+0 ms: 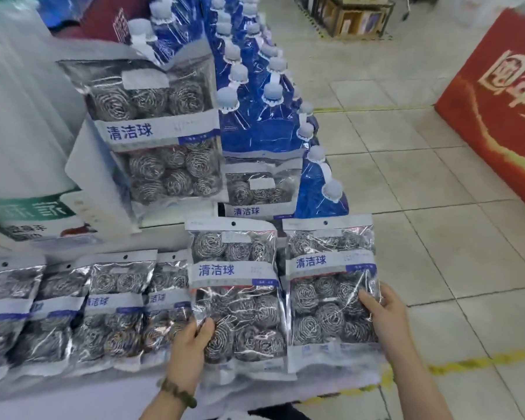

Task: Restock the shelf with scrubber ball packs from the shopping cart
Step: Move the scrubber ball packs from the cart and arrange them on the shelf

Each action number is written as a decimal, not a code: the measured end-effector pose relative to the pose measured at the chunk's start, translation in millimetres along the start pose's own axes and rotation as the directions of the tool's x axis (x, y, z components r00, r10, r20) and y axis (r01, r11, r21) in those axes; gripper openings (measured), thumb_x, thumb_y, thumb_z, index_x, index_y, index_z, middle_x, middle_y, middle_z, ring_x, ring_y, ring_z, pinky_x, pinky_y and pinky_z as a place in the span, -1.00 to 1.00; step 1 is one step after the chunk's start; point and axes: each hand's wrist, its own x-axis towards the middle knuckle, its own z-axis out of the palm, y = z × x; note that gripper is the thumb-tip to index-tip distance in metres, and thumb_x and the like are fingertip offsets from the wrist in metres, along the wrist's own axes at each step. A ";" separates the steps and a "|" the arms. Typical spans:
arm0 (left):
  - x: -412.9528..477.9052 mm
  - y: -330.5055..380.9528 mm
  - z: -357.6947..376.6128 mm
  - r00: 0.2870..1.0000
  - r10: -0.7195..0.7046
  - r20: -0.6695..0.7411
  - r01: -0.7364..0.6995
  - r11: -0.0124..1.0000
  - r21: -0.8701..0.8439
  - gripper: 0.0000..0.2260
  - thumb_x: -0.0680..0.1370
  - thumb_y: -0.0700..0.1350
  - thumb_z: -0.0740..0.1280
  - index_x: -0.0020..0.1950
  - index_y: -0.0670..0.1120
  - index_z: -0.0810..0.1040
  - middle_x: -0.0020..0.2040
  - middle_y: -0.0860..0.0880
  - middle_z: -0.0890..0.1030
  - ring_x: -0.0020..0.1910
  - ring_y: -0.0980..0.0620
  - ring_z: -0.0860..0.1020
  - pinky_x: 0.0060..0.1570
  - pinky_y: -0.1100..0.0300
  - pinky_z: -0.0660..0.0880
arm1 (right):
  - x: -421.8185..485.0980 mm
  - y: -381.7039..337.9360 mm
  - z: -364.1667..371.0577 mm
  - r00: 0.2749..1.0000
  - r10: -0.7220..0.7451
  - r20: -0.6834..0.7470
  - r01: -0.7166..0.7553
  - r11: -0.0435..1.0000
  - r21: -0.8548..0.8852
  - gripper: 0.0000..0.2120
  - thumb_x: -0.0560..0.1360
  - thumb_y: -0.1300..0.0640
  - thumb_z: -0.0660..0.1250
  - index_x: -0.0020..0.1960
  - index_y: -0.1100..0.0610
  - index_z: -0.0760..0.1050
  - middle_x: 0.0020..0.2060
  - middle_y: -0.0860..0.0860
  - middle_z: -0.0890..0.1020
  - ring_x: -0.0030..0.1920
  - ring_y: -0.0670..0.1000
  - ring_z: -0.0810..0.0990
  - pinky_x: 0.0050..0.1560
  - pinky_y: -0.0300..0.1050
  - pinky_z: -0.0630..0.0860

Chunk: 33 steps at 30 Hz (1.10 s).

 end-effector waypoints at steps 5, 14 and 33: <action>7.4 -5.9 19.3 0.999 -0.016 -0.048 0.016 1.000 0.014 -0.78 0.56 -0.12 0.24 -0.29 0.02 0.35 -0.33 0.09 0.36 -0.35 0.17 0.30 -0.33 0.34 0.21 | 34.8 6.9 -6.1 0.992 0.057 0.108 -0.055 0.998 -0.027 -0.78 0.47 0.28 0.36 0.11 0.14 0.54 0.01 0.19 0.64 -0.09 0.03 0.60 -0.18 -0.27 0.56; 0.8 -36.2 28.0 0.984 -0.124 -0.127 0.133 0.989 0.071 -0.81 0.57 -0.06 0.23 -0.18 -0.15 0.46 -0.26 -0.01 0.44 -0.27 0.05 0.37 -0.28 0.22 0.28 | 36.7 25.4 -3.8 0.979 0.146 0.142 -0.106 0.961 -0.254 -0.62 0.54 0.19 0.29 0.34 0.19 0.39 0.21 0.06 0.52 0.17 0.06 0.49 0.11 -0.10 0.37; 31.0 -15.9 87.9 0.975 0.103 0.196 -0.217 0.264 0.940 -0.34 0.52 0.31 -0.07 0.49 0.05 -0.25 0.43 -0.09 -0.40 0.47 -0.11 -0.29 0.39 -0.23 -0.22 | 15.8 20.8 53.3 0.909 -0.005 0.417 0.397 0.314 -0.862 -0.04 0.28 -0.48 -0.46 0.54 0.00 -0.09 0.53 0.10 -0.15 0.52 0.13 -0.19 0.45 0.20 -0.15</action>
